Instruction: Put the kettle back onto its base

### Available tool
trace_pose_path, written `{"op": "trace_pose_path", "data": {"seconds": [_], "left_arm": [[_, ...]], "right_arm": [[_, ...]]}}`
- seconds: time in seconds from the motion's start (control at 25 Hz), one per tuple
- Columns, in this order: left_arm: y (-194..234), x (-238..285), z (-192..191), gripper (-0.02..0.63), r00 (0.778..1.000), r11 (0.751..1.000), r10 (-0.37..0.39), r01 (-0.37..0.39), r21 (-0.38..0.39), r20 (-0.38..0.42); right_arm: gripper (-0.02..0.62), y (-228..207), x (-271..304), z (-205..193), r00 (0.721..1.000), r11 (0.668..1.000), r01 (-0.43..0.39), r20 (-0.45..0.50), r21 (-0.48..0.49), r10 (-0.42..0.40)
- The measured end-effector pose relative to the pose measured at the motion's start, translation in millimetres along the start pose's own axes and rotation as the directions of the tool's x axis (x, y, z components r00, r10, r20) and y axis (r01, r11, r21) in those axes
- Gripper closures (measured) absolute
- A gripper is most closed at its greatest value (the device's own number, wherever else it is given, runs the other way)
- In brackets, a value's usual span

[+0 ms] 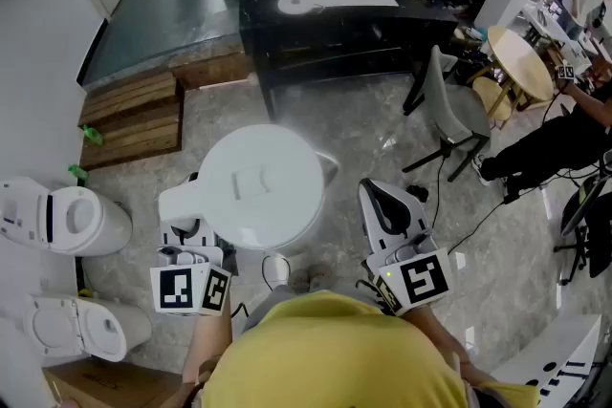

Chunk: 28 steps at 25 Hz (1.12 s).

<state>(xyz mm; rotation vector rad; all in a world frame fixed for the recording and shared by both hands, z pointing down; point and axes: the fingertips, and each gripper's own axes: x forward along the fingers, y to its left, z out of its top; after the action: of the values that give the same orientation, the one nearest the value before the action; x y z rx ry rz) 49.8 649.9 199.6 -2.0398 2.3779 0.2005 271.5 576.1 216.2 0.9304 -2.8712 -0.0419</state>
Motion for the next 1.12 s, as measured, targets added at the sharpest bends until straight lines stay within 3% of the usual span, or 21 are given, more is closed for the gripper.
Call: {"op": "trace_pose_path", "data": {"seconds": [0.6,1.12], "left_arm": [[-25.0,8.1,1.1,0.574,0.999,0.999,0.049,-0.049,-0.014,0.022],[-10.2,31.7,-7.5,0.572,0.995,0.995,0.095,-0.094,-0.014,0.017]], "right_arm": [[0.58,-35.5,-5.6,-2.4,0.999,0.999,-0.034,0.041,0.0,0.034],[0.579,-60.4,15.9,-20.1,1.0,0.999,-0.028,0.013,0.025,0.028]]}}
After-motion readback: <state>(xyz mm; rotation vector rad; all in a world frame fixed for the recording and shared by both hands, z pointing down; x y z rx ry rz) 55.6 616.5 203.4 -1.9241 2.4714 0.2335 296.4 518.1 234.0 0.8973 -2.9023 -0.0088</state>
